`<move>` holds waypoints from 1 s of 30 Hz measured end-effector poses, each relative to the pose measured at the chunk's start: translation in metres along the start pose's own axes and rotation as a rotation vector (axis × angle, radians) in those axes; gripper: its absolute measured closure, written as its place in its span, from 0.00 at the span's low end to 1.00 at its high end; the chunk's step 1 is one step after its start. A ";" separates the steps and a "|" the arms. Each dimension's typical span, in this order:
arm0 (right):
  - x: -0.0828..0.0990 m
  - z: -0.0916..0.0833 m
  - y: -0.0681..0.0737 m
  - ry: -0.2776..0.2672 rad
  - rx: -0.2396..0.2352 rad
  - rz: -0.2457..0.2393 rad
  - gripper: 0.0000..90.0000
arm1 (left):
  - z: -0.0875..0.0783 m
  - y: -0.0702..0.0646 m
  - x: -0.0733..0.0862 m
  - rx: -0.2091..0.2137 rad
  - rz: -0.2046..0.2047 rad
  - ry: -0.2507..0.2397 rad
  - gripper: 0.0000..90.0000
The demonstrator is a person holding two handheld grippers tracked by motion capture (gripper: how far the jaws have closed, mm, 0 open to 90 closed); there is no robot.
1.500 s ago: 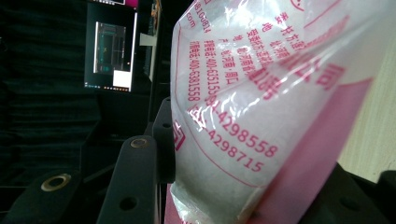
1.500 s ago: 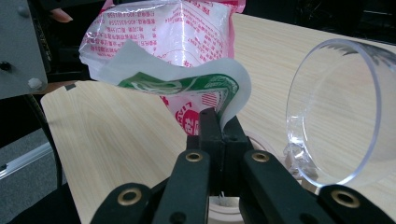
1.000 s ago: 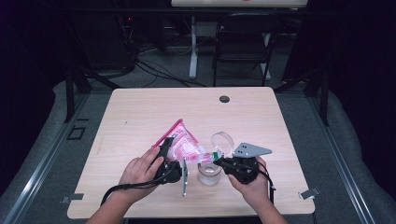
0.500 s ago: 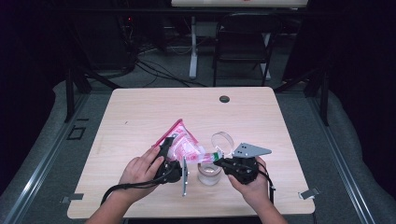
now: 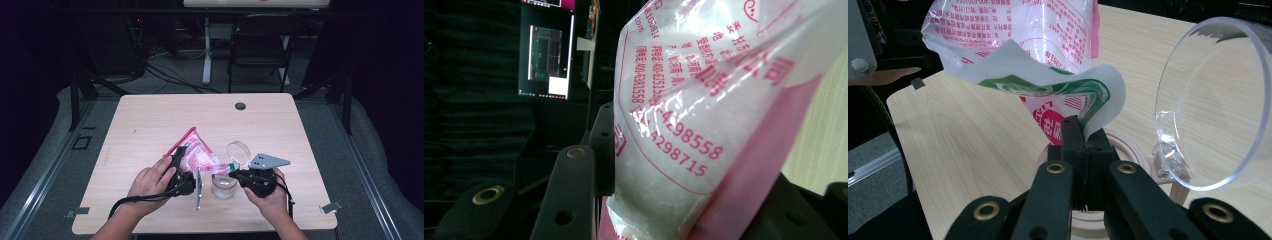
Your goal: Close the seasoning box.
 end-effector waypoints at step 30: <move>0.000 0.000 -0.001 -0.003 0.003 0.004 1.00 | 0.000 0.006 -0.003 -0.019 0.009 -0.010 0.70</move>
Point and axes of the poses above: each handheld gripper's, and its own axes: z roughly forward along the jaws, x roughly out of its underside, y roughly to its left, the point moved 9 cm from there along z, roughly forward along the jaws, and after that the axes turned 9 degrees about z, right-handed, at the moved point
